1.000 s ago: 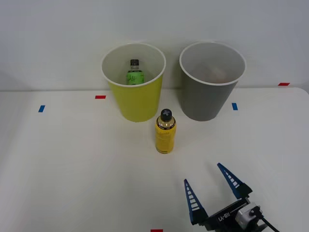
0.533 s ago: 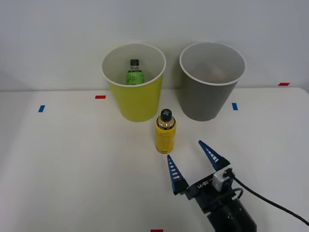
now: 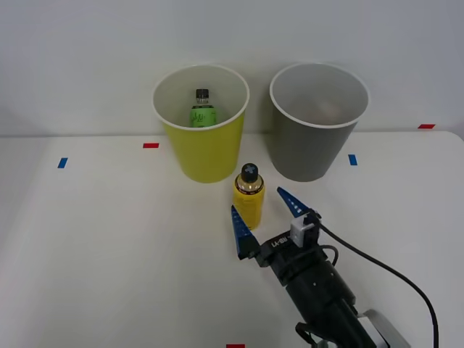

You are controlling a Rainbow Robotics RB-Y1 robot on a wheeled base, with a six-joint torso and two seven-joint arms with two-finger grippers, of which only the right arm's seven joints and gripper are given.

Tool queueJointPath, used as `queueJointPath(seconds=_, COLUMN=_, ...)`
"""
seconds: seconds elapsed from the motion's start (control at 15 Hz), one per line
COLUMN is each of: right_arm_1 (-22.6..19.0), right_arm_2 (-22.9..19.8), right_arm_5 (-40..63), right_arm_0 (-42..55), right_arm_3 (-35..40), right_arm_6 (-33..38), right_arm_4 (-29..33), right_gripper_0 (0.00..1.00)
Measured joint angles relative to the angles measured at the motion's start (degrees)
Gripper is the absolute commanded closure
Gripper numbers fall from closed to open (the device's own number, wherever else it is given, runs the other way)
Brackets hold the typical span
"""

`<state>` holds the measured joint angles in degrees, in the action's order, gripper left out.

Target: Put cans in the gray bin, plastic bottles in the light green bin

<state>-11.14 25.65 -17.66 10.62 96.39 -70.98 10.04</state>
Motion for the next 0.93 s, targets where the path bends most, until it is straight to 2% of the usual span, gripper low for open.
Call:
queueJointPath(seconds=0.53, right_arm_1=2.9, right_arm_2=-1.1, right_arm_5=0.3, right_arm_0=-4.5, right_arm_3=-5.5, right_arm_6=-1.8, right_arm_4=0.3, right_gripper_0=0.0)
queueJointPath(seconds=0.93, right_arm_1=7.6, right_arm_2=-3.5, right_arm_5=0.2, right_arm_0=-6.2, right_arm_3=-9.7, right_arm_6=-3.4, right_arm_4=1.5, right_gripper_0=0.0)
